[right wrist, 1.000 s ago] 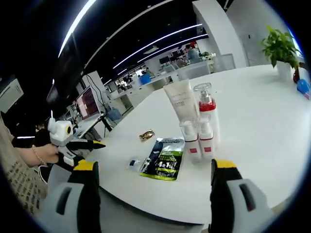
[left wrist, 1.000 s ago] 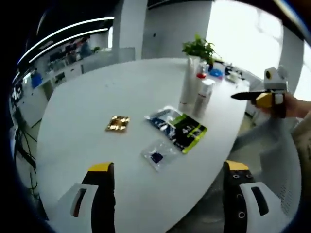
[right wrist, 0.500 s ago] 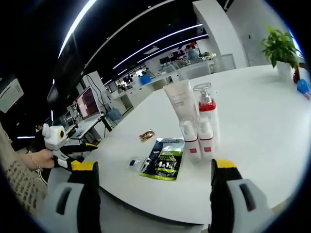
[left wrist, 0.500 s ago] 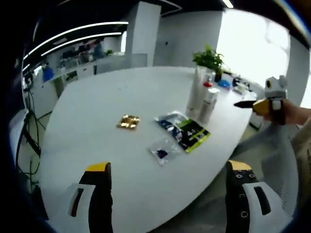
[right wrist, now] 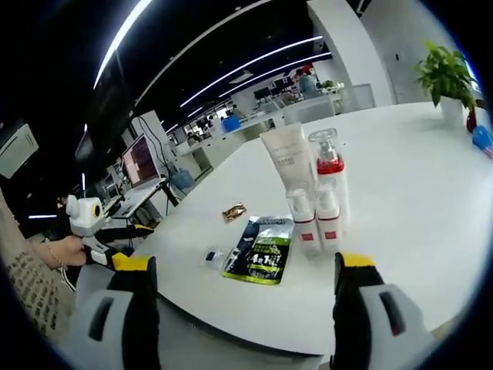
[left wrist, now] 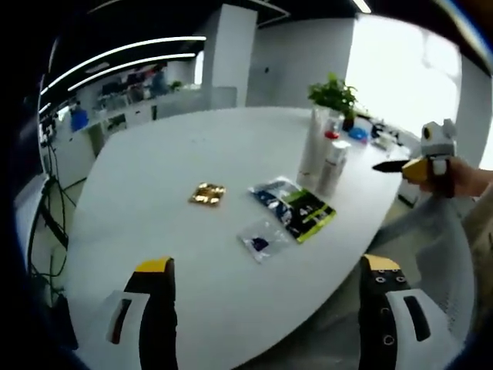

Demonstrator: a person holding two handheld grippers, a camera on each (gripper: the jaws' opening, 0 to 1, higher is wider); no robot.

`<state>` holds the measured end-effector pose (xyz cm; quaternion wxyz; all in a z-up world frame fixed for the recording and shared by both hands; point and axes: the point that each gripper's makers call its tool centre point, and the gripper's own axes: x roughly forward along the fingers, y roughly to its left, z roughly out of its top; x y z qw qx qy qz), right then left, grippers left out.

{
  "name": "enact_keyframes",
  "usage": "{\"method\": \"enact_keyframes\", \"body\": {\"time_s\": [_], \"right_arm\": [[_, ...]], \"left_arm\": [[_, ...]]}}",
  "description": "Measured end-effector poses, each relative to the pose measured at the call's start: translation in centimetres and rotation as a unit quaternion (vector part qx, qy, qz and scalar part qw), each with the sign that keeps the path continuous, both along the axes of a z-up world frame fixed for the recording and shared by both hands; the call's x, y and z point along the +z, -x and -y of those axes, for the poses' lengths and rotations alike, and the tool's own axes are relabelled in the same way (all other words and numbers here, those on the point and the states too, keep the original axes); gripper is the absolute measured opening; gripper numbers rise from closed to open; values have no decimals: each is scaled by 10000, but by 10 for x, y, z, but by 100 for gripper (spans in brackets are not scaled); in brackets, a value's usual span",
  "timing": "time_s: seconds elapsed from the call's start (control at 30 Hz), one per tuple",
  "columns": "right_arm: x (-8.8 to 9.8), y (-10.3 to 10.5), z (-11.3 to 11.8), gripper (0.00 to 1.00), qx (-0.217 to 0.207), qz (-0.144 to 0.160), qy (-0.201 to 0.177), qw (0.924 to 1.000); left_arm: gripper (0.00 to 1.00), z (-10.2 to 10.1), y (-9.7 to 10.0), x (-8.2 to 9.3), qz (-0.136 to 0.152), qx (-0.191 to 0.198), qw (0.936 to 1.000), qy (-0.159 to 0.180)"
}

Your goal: Arrange the skincare products in the storage area until every visible bottle or jar stands upright without overlapping.

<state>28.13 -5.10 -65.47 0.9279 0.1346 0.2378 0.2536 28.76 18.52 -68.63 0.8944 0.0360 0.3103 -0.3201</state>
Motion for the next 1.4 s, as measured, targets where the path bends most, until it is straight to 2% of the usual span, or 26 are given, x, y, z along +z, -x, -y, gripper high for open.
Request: {"method": "enact_keyframes", "body": {"time_s": [0.43,0.7,1.03,1.4], "right_arm": [[-3,1,-2,95,75,-68,40,9999],[-5,2,-4,95,116,-125,58,9998],[-6,2,-3,95,83,-168,40,9998],[-9,2,-3,95,94,-233,74,9997]], "left_arm": [[97,-2,1,-3,-113,14,9999,-62],[95,-2,-6,-5,-210,12,9997,-123],[94,1,-26,-7,-165,-136,9994,-286],[93,8,-45,-17,-294,-368,9977,-479]]}}
